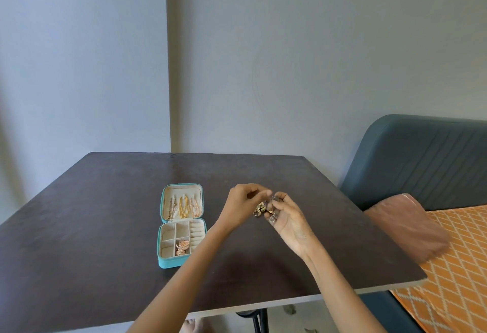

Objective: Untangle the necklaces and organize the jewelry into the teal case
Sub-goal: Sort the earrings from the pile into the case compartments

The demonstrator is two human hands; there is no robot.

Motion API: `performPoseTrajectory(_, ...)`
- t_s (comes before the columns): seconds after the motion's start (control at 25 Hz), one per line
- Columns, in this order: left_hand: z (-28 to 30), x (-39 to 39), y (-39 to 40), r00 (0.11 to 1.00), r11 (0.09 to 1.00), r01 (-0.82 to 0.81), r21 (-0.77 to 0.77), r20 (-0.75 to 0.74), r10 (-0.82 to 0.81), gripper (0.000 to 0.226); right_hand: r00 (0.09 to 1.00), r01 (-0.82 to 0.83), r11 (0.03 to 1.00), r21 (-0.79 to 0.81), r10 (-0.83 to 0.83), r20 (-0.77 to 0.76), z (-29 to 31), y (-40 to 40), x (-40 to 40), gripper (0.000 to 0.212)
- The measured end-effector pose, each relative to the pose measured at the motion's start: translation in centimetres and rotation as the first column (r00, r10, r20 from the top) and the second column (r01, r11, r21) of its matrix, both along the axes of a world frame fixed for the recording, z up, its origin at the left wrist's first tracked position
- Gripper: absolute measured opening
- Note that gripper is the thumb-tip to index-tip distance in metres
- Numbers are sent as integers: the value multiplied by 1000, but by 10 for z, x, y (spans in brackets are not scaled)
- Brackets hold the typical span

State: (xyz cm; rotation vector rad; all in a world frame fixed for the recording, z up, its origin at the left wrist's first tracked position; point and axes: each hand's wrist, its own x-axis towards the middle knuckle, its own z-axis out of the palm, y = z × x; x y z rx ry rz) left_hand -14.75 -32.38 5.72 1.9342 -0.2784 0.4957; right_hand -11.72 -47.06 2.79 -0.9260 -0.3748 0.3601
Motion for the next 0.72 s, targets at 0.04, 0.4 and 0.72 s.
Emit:
performPoseTrajectory(0.04,-1,-1,1,1000,999,-5,35,2,5,8,1000,2,999,-42,-1,27,0,0,-1,11)
performPoseTrajectory(0.4,4,1,11,997,992,-83,99,18,82,10,893,385,838,-387,-233,384,20,1,-8,8)
performPoseTrajectory(0.72,-2,2,11,993,963,116,-242,9,-118,11,801,478,731,-487,-136,583,44,-7,-3,16)
